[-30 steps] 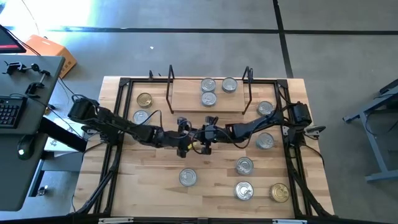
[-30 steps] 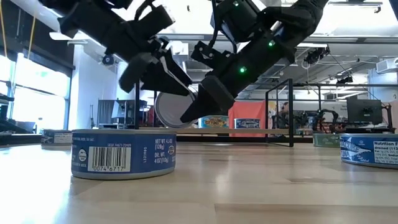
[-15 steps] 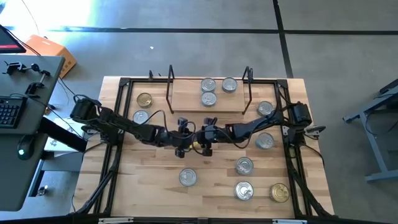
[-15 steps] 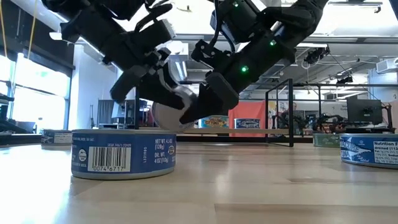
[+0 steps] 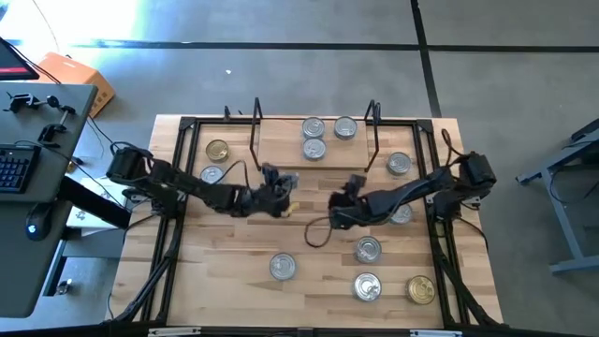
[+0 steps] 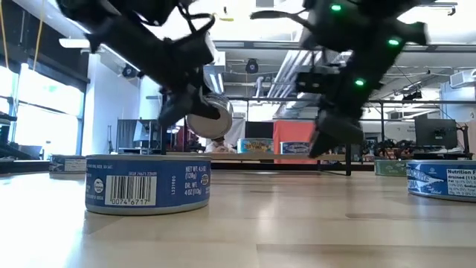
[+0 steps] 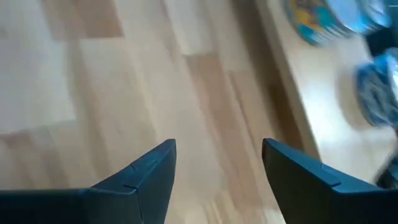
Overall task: Stack canned seafood by type on shelf
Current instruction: Put the green tuna can on the shelf
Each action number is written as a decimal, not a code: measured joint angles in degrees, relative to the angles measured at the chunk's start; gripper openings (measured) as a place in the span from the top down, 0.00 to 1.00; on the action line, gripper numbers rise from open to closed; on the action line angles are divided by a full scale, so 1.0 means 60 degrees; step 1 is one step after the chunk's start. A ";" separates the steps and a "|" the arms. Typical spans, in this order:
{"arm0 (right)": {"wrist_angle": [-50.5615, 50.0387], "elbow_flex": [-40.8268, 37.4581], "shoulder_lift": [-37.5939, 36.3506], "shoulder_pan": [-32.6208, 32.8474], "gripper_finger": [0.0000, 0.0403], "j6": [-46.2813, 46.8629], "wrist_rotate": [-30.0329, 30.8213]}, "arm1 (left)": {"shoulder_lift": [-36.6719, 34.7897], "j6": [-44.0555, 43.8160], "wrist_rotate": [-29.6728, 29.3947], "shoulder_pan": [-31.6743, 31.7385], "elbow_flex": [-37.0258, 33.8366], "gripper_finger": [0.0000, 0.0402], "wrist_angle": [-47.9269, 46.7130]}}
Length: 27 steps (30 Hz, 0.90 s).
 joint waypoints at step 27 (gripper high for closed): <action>0.2332 -0.1658 -0.0985 0.0562 0.42 0.0669 0.1119 | 0.0051 0.0147 0.3662 0.3504 0.0011 0.42 -0.0196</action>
